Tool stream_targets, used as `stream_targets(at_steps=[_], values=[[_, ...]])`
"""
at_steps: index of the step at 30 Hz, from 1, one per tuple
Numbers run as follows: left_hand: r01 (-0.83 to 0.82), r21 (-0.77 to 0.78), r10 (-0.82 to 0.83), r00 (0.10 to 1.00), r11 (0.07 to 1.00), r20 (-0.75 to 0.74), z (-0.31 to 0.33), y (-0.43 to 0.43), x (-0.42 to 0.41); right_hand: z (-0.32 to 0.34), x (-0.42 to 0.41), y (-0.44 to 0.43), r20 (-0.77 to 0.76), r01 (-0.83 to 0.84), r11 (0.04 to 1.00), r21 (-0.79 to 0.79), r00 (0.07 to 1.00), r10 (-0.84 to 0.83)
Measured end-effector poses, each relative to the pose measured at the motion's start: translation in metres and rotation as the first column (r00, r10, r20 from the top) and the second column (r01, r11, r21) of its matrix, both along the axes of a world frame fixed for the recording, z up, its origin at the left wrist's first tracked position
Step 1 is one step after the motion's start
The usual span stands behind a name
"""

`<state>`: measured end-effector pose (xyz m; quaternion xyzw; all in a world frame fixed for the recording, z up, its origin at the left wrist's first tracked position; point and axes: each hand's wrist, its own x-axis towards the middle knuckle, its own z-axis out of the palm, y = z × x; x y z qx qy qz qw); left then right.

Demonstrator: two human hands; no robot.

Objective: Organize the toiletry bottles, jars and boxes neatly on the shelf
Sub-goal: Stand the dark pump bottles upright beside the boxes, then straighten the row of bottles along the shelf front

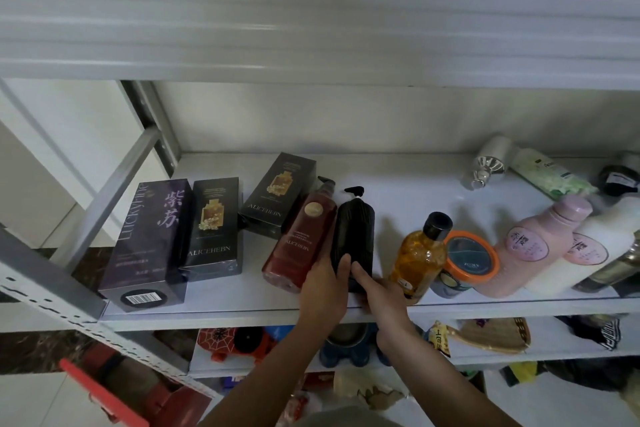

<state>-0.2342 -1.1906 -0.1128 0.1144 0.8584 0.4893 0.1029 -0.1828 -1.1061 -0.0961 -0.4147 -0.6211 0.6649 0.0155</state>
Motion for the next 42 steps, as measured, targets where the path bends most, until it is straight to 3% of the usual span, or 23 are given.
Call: stream_targets(at_steps=[5, 10, 17, 20, 23, 31, 42], values=[[0.036, 0.093, -0.05, 0.986, 0.995, 0.156, 0.005, -0.004, -0.013, -0.002, 0.003, 0.004, -0.054, 0.058, 0.996, -0.071, 0.997, -0.062], [0.054, 0.208, -0.082, 0.988, 0.977, 0.133, 0.002, -0.019, -0.005, -0.005, 0.016, 0.001, -0.139, -0.032, 0.995, -0.09, 0.99, 0.019], [0.099, 0.344, -0.152, 0.98, 0.934, 0.129, -0.002, -0.036, 0.012, -0.021, 0.04, 0.0, -0.29, -0.155, 0.978, 0.14, 0.938, 0.19], [0.097, 0.334, -0.142, 0.983, 0.938, 0.114, -0.006, -0.037, 0.013, -0.035, 0.046, 0.0, -0.254, -0.126, 0.931, 0.344, 0.942, 0.221], [0.086, 0.276, -0.106, 0.993, 0.957, 0.058, -0.007, -0.033, 0.014, -0.041, 0.049, -0.002, -0.226, -0.018, 0.874, 0.485, 0.963, 0.145], [0.084, 0.273, -0.098, 0.994, 0.958, 0.037, -0.015, -0.018, 0.016, -0.046, 0.05, 0.003, -0.235, 0.114, 0.827, 0.55, 0.972, 0.022], [0.105, 0.233, -0.103, 0.994, 0.967, -0.021, -0.022, -0.014, 0.008, -0.042, 0.046, 0.006, -0.155, 0.008, 0.779, 0.627, 0.981, 0.115]])
